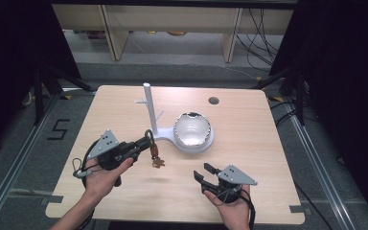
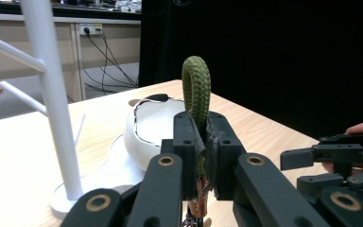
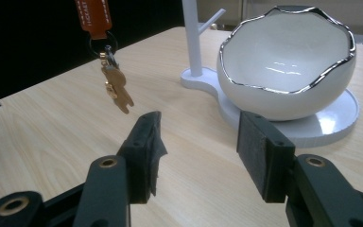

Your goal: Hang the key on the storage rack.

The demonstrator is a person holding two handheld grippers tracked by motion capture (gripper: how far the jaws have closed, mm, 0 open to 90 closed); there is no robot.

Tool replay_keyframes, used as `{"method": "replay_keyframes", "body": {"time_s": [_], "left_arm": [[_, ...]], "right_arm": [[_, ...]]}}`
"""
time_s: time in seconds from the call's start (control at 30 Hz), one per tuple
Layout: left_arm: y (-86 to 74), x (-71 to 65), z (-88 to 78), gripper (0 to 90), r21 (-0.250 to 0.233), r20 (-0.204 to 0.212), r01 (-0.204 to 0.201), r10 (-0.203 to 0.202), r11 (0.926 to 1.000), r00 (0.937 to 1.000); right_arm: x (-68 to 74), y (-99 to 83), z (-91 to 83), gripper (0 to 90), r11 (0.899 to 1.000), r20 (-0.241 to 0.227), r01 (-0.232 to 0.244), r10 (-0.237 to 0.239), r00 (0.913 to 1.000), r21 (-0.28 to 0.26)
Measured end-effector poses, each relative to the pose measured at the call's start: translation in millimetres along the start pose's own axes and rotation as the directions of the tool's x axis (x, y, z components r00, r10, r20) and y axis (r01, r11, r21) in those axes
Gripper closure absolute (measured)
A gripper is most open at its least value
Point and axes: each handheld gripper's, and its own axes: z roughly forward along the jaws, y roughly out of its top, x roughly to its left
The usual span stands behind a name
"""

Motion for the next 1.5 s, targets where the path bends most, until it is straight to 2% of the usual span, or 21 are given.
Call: {"method": "replay_keyframes", "body": {"time_s": [0.1,0.23,0.27,0.3,0.33,0.37,0.5,0.53,0.6,0.63,0.73,0.77,0.83,0.97,1.03,1.13,1.17,1.27,1.3,1.33,1.5], "left_arm": [[0.5,3.5,-2.8,83.3,-0.006,-0.009,0.001,-0.001,1.0000,1.0000],[1.9,7.7,-6.8,83.3,-0.009,-0.029,0.002,-0.002,1.0000,0.9996],[2.3,9.1,-7.7,83.3,-0.009,-0.032,-0.001,0.001,1.0000,0.9995],[2.4,10.6,-8.5,83.3,-0.015,-0.033,0.000,0.000,0.9999,0.9994],[2.7,11.5,-9.9,83.3,-0.009,-0.042,-0.001,0.001,1.0000,0.9991],[2.6,12.1,-10.3,83.3,-0.011,-0.045,0.001,-0.001,0.9999,0.9990],[2.0,15.9,-13.3,83.3,-0.004,-0.062,-0.007,0.006,1.0000,0.9981],[1.7,16.5,-13.8,83.3,-0.008,-0.066,-0.005,0.005,1.0000,0.9978],[1.7,18.2,-15.5,83.3,-0.007,-0.073,-0.006,0.006,1.0000,0.9973],[1.8,18.8,-16.2,83.3,-0.006,-0.078,-0.005,0.004,1.0000,0.9970],[2.5,21.8,-18.6,83.3,-0.007,-0.096,-0.004,0.003,1.0000,0.9954],[2.9,22.6,-19.3,83.3,-0.007,-0.102,-0.005,0.004,1.0000,0.9948],[3.6,24.3,-20.6,83.3,-0.008,-0.115,-0.009,0.008,0.9999,0.9934],[4.5,27.4,-22.1,83.3,-0.008,-0.137,-0.015,0.014,0.9998,0.9905],[4.6,29.0,-22.8,83.3,-0.007,-0.147,-0.013,0.012,0.9999,0.9891],[4.7,31.9,-23.8,83.3,-0.004,-0.161,-0.018,0.017,0.9998,0.9868],[4.8,32.8,-23.9,83.3,-0.004,-0.165,-0.018,0.017,0.9998,0.9861],[5.3,35.3,-24.8,83.3,-0.002,-0.179,-0.017,0.016,0.9999,0.9837],[5.5,36.5,-24.9,83.3,-0.004,-0.182,-0.019,0.018,0.9998,0.9832],[5.6,37.4,-25.1,83.3,-0.003,-0.187,-0.019,0.018,0.9998,0.9822],[5.3,41.8,-25.7,83.3,0.001,-0.210,-0.023,0.022,0.9997,0.9775]], "right_arm": [[-1.8,-2.1,-2.8,51.0,1.000,0.022,-0.004,0.004,0.9998,0.003],[-5.5,-5.0,-6.8,51.0,1.000,0.027,-0.018,0.017,0.9995,0.023],[-6.4,-6.0,-6.1,50.9,1.000,0.027,-0.022,0.021,0.9994,0.010],[-8.0,-7.3,-6.2,50.9,1.000,0.018,-0.028,0.028,0.9994,0.005],[-7.6,-7.8,-9.4,50.8,0.998,0.040,-0.056,0.055,0.9977,0.030],[-8.3,-8.8,-9.2,50.8,0.998,0.029,-0.064,0.064,0.9975,0.024],[-11.7,-10.8,-12.2,50.6,0.997,0.047,-0.071,0.069,0.9965,0.040],[-13.5,-11.8,-12.6,50.5,0.997,0.059,-0.058,0.056,0.9967,0.044],[-14.3,-13.5,-12.5,50.5,0.998,0.055,-0.052,0.050,0.9972,0.031],[-14.3,-14.5,-13.0,50.5,0.997,0.057,-0.066,0.065,0.9963,0.026],[-16.3,-16.5,-14.7,50.5,0.997,0.053,-0.076,0.075,0.9958,0.021],[-16.7,-16.7,-16.9,50.5,0.997,0.077,-0.074,0.071,0.9945,0.032],[-18.4,-18.3,-16.1,50.4,0.996,0.058,-0.082,0.081,0.9950,0.017],[-20.7,-20.1,-17.8,50.3,0.997,0.064,-0.078,0.077,0.9949,0.013],[-20.0,-20.9,-18.9,50.2,0.994,0.070,-0.104,0.102,0.9923,0.016],[-20.8,-22.0,-20.4,50.0,0.994,0.078,-0.104,0.102,0.9917,0.027],[-21.7,-22.6,-19.9,49.8,0.996,0.078,-0.089,0.087,0.9932,0.025],[-21.6,-24.9,-18.5,49.5,0.994,0.071,-0.109,0.108,0.9917,0.013],[-19.8,-24.9,-19.5,49.4,0.991,0.072,-0.134,0.132,0.9887,0.023],[-22.2,-25.0,-19.3,49.4,0.994,0.072,-0.109,0.107,0.9916,0.020],[-24.0,-25.6,-18.6,48.8,0.993,0.073,-0.117,0.116,0.9906,0.021]]}}
